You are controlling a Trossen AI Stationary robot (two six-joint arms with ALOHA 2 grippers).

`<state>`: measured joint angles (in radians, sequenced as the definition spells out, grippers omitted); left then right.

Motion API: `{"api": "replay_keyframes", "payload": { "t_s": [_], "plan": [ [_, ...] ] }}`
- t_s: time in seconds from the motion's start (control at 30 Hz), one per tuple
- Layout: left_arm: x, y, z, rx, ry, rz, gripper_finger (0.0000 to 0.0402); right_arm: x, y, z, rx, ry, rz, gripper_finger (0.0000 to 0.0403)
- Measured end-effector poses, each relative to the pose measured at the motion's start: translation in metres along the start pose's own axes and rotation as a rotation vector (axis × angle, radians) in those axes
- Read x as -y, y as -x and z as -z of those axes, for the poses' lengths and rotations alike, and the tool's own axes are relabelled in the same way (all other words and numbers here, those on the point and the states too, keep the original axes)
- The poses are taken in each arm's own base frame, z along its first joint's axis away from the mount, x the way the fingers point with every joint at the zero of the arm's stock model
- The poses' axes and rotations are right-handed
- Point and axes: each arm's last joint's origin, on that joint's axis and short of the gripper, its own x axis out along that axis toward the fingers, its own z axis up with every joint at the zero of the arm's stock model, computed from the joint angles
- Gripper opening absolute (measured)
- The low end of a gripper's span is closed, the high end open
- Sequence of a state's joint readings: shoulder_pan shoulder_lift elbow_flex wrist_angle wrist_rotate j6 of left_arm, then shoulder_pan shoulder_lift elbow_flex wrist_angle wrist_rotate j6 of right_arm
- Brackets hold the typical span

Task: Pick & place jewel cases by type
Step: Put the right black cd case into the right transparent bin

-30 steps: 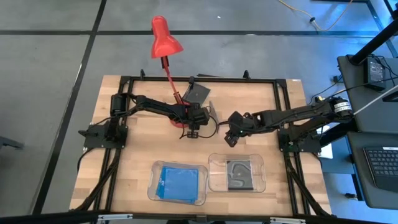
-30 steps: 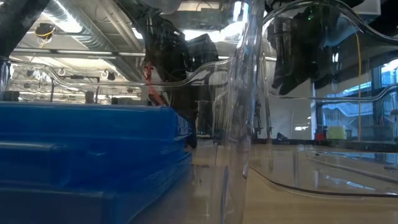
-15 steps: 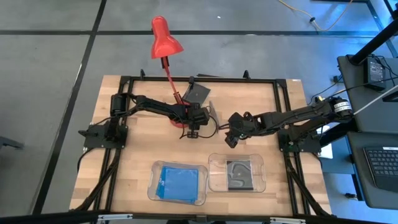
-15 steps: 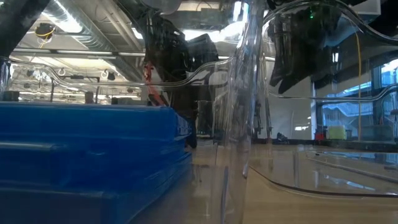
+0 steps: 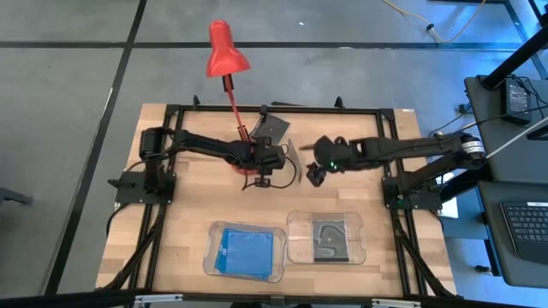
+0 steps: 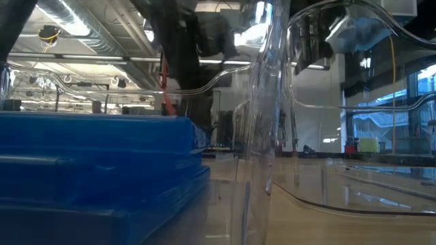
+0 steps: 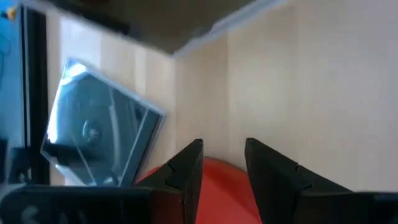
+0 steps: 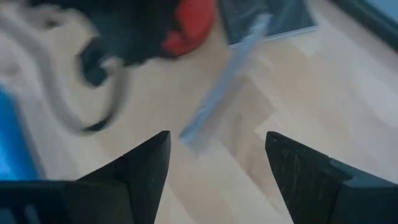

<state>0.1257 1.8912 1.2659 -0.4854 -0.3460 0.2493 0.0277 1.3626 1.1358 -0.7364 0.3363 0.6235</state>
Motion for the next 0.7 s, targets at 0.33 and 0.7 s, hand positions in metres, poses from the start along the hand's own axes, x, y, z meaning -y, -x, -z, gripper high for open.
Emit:
{"api": "replay_keyframes", "payload": {
  "t_s": [0.33,0.7],
  "plan": [
    [-0.02,0.046,-0.002,0.083,0.081,-0.098,0.0118,0.029,0.006,-0.038,-0.036,-0.065,-0.076,0.0267],
    [-0.034,0.083,0.034,0.297,0.182,0.06,0.0118,0.04,0.004,-0.069,-0.088,0.0,-0.056,0.0267]
  ]
}}
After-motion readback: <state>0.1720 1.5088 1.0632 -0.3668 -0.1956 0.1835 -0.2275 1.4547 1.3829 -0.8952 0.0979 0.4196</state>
